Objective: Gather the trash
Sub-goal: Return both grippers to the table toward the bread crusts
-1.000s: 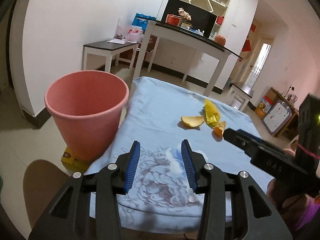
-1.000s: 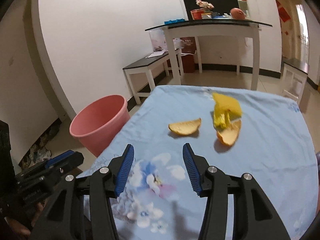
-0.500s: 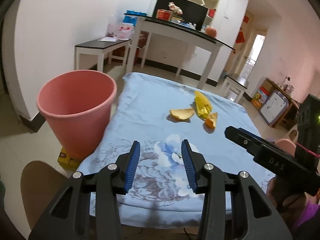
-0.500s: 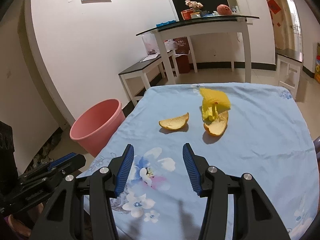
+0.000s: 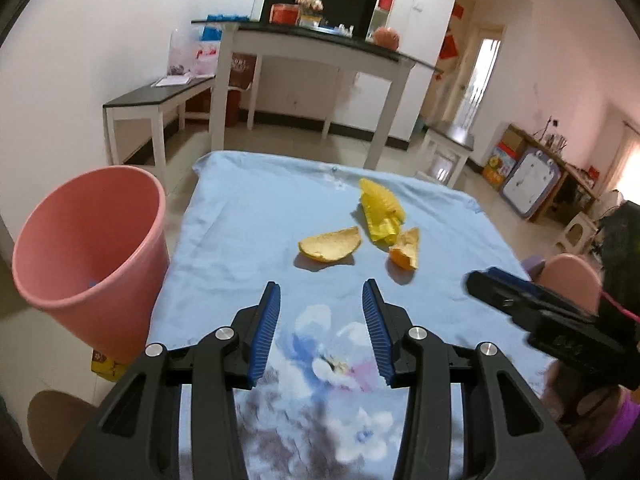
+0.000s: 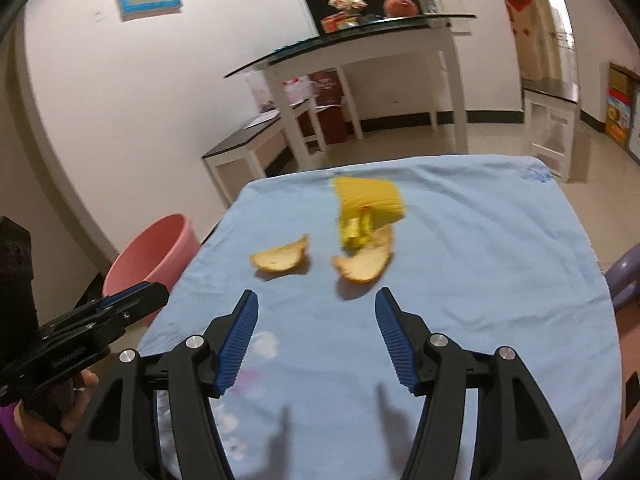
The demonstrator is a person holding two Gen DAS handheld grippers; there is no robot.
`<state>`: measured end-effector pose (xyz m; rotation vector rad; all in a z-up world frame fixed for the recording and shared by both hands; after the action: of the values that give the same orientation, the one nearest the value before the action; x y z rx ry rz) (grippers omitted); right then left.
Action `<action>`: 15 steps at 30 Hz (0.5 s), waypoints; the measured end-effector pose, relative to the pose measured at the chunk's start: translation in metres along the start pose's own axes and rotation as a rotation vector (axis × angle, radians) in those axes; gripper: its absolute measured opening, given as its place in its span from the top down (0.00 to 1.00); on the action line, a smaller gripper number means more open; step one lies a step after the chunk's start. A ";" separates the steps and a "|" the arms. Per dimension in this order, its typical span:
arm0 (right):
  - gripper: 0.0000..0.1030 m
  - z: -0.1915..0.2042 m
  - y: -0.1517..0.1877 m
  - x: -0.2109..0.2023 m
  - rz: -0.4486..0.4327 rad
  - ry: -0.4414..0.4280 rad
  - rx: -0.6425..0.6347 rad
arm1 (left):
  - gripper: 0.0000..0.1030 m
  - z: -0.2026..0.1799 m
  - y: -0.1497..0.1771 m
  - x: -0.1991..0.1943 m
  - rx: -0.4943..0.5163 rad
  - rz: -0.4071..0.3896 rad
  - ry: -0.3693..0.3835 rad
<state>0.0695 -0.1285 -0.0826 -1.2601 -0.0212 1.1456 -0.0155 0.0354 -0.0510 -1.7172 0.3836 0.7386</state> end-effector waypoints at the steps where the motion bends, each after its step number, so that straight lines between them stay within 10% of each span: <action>1: 0.41 -0.005 -0.001 0.000 -0.001 0.005 0.008 | 0.58 0.000 -0.002 0.006 0.004 0.004 -0.008; 15: 0.41 -0.059 -0.019 0.026 0.023 0.058 0.096 | 0.58 -0.011 -0.030 0.108 0.048 0.139 -0.057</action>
<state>0.1289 -0.1510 -0.1050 -1.2102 0.0913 1.1162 0.0861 0.0468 -0.0983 -1.6327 0.4813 0.8705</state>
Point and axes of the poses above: each gripper's, at about its wrist camera, not at the fingertips, and x roughly the way its jaws point, z to its left, y to its underside, the point moved 4 cm from there along x, roughly the way its jaws point, and after that the axes turned 6 degrees about -y, right-handed, at the moved point
